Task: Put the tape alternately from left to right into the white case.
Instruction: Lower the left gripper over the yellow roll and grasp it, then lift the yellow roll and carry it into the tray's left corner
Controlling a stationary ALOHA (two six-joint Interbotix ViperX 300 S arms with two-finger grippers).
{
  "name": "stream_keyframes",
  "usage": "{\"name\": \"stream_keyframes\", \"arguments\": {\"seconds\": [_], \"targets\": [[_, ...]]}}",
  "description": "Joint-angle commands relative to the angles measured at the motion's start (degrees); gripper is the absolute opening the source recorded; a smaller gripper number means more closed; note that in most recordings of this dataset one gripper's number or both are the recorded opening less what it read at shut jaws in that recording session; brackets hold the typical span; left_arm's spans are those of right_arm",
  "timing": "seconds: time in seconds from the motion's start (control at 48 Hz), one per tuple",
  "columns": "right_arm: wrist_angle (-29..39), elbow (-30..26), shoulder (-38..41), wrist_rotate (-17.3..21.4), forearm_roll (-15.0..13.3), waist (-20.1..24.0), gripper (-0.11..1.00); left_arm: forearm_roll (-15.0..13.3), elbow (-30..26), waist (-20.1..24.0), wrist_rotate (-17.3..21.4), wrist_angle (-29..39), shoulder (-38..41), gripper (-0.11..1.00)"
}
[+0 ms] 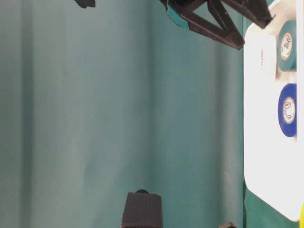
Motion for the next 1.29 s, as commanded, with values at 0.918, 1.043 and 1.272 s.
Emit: {"name": "stream_keyframes", "arguments": {"seconds": [0.918,1.043,1.272], "targets": [[-0.4,-1.6,-0.4,0.2,0.2,0.0,0.81,0.1,-4.2,3.5,0.8,4.7,-4.7,-0.03],[-0.4,-1.6,-0.5,0.2,0.2,0.0,0.81,0.2,-4.4,6.9,1.0,4.6,-4.1,-0.03],[-0.4,-1.6,-0.4,0.2,0.2,0.0,0.81,0.2,-6.3,13.7,1.0,3.6,-1.1,-0.03]]}}
